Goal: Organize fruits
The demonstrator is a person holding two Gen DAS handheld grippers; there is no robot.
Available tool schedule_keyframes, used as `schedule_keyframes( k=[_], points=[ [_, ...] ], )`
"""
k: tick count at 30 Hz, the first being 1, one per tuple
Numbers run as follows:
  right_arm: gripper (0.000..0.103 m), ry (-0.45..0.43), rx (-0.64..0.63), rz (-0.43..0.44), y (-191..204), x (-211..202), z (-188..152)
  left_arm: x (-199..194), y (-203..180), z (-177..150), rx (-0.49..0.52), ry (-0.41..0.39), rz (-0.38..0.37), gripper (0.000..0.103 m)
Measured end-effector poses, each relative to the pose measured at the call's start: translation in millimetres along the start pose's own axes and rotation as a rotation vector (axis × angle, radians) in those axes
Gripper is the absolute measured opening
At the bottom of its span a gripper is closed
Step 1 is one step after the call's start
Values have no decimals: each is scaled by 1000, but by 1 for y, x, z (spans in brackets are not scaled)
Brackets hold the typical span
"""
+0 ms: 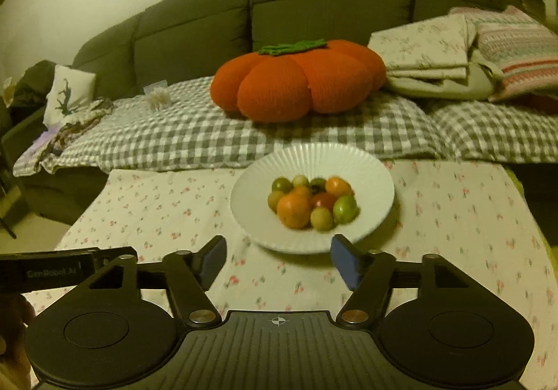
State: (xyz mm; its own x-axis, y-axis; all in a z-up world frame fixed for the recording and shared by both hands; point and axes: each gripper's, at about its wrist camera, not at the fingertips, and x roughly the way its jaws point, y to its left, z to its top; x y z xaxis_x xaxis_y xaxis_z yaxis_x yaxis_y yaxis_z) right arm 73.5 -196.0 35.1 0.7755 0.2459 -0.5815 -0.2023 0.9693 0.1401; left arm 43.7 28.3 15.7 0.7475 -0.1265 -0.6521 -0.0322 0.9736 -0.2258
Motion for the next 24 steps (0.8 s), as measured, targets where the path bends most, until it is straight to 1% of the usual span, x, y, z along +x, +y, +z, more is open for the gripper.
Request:
schedule_keyframes(
  k=[1,3,5,9,11,13,16,18,24],
  points=[
    [68,5,2,-3,2,-4,-5,-4,-1,-3,3,2,4,74],
    [73,7,14,-10,6,-13,-14,-10,-2,-8,9,3,3,77],
    [83,3,35,-17,9,-22,-19,-16,-3,-12,13,6,4,79],
    [92,-6,61,-25,13,-35,-26,-25,-4,-16,32,-12,17,90],
    [97,-7,77,-41,15,-39,-31,-27,-5,-17,40,-22,29,92],
    [97,-5,82,-58,16,-43,-37,-27,-7,-18,55,-25,31,94],
    [101,-5,91,-68,15,-47,-42,-25,-10,-20,75,-23,41,98],
    [102,-14,100,-79,13,-48,-43,-22,-11,-21,81,-22,45,99],
    [103,-9,65,-88,12,-46,-48,-17,-12,-26,103,-4,65,102]
  ],
)
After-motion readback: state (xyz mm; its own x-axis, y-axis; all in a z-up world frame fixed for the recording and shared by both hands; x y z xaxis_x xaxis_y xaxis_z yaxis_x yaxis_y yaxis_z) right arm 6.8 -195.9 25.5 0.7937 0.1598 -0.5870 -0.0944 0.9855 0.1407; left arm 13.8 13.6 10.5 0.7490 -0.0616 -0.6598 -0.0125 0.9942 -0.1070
